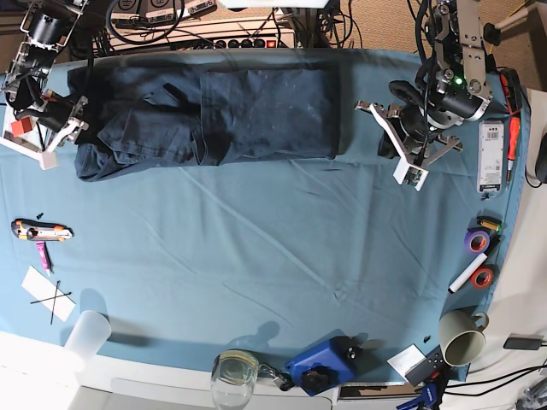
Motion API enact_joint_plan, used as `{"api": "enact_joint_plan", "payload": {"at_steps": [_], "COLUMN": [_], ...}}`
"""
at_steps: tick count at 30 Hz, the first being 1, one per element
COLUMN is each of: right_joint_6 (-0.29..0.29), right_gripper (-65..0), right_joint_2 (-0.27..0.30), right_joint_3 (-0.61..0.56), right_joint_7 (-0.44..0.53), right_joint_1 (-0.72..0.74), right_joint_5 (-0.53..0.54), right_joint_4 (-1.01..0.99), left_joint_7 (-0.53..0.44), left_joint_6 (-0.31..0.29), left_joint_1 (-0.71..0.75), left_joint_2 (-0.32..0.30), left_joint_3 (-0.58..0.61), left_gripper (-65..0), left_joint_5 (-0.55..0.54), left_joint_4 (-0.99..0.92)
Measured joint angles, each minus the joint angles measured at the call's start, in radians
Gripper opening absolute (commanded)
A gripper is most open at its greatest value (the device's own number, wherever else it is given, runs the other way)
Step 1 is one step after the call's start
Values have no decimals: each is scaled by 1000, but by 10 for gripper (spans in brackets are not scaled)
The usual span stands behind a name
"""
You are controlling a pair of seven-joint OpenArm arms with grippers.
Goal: Fold the T-shirt properly
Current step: 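Release the strip with the left gripper and raise it away, then lift the folded bundle with the right gripper and fold it over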
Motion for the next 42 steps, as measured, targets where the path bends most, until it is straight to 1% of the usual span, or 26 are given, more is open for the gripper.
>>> {"api": "enact_joint_plan", "payload": {"at_steps": [2, 3, 6, 8, 10, 13, 15, 19, 23, 26, 30, 31, 34, 38, 42], "right_joint_6": [-9, -18, -31, -34, -32, -32, -37, -38, -38, -53, -53, -53, -53, -53, -53], "right_gripper": [-650, -650, -650, -650, -650, -650, -650, -650, -650, -650, -650, -650, -650, -650, -650], "right_joint_2": [-3, -3, -12, -25, -38, -36, -30, -37, -36, -59, -123, -145, -212, -280, -343], "right_joint_3": [14, 20, 43, 63, 87, 113, 120, 120, 119, 123, 119, 119, 121, 120, 101], "right_joint_7": [-19, -35, -59, -65, -66, -8, 9, -10, -66, -67, -61, -63, -73, -65, -67], "right_joint_1": [20, 34, 102, 158, 212, 292, 324, 332, 321, 295, 241, 223, 177, 153, 98], "right_joint_5": [4, -11, -109, -219, -318, -518, -587, -600, -617, -624, -629, -627, -629, -594, -561], "right_joint_4": [-5, -5, -12, -17, -22, -23, -11, 97, 263, 399, 505, 523, 596, 721, 801], "left_joint_7": [0, 0, 0, 0, 0, 11, 16, 20, 23, 23, 21, 20, 23, 23, 22], "left_joint_6": [0, 0, 0, 1, 17, 16, 16, 17, 21, 32, 21, 1, -3, -2, -3], "left_joint_1": [0, 0, 0, 3, 10, 24, 30, 47, 63, 65, 75, 85, 120, 144, 166], "left_joint_2": [0, 0, 0, 0, -1, -1, 0, 0, 0, -19, -68, -83, -113, -122, -121], "left_joint_3": [0, 0, 0, 0, 0, -2, -6, -25, -69, -120, -187, -201, -245, -313, -359], "left_gripper": [-650, -650, -650, -650, -650, -650, -650, -650, -650, -650, -650, -650, -650, -650, -650], "left_joint_5": [0, 0, 0, 1, 0, 1, 0, -2, -4, -26, -99, -126, -175, -178, -186], "left_joint_4": [0, 0, 0, 0, 0, 0, 0, 0, 15, 25, 26, 26, 26, 26, 26]}}
